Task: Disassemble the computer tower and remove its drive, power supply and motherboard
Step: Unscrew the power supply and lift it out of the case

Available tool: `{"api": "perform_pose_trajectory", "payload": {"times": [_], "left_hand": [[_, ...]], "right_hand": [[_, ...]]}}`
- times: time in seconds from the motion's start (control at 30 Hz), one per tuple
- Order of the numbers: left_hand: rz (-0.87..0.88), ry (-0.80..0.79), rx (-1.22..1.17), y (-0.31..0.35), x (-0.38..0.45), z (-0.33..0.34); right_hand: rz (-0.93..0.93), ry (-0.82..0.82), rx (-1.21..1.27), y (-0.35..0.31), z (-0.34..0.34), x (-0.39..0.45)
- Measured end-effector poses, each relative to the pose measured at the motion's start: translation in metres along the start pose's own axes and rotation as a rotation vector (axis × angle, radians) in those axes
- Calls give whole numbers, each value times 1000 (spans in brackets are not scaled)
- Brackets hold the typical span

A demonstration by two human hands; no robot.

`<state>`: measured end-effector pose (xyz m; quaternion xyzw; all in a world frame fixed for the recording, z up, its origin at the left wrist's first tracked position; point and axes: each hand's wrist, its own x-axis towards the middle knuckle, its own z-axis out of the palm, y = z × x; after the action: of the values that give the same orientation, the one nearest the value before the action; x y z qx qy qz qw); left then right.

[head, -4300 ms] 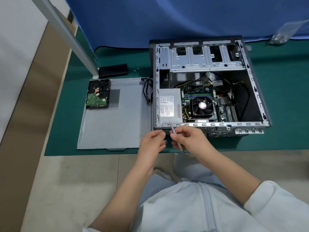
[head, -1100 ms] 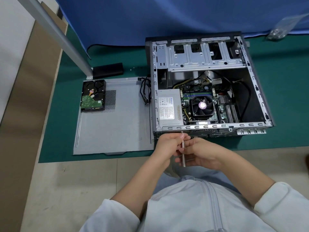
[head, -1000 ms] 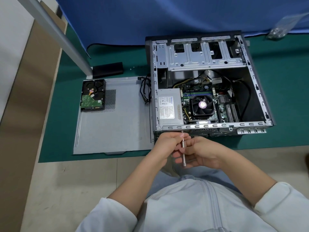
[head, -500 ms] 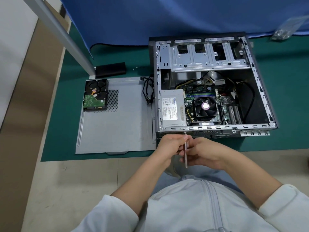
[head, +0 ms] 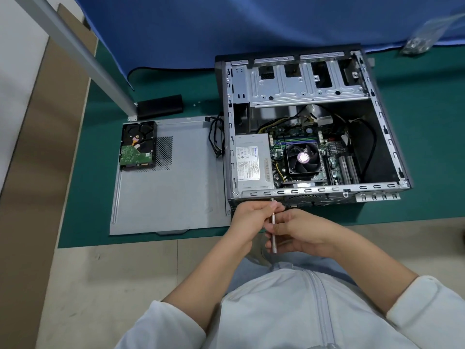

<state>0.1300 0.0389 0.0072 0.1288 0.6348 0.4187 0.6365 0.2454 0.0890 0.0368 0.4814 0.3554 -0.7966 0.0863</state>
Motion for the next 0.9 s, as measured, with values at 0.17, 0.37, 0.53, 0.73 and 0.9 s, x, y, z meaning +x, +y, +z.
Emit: {"api": "perform_pose_trajectory", "payload": {"times": [0.17,0.37,0.53,0.73,0.9], "left_hand": [[-3,-21,-57,-1,-5,2],[35,15,78,5,-6,-2],[-71,20,-91,6,-10,6],[-93,-2,-128,8,-11,6],[-62,99,-162,6,-9,7]], "right_hand": [[17,-37,37,-1,-2,-5],[-12,39,5,2,0,-4],[-11,-76,129,2,-4,-7],[-29,45,28,5,-4,-8],[-53,146,-48,6,-4,-7]]}}
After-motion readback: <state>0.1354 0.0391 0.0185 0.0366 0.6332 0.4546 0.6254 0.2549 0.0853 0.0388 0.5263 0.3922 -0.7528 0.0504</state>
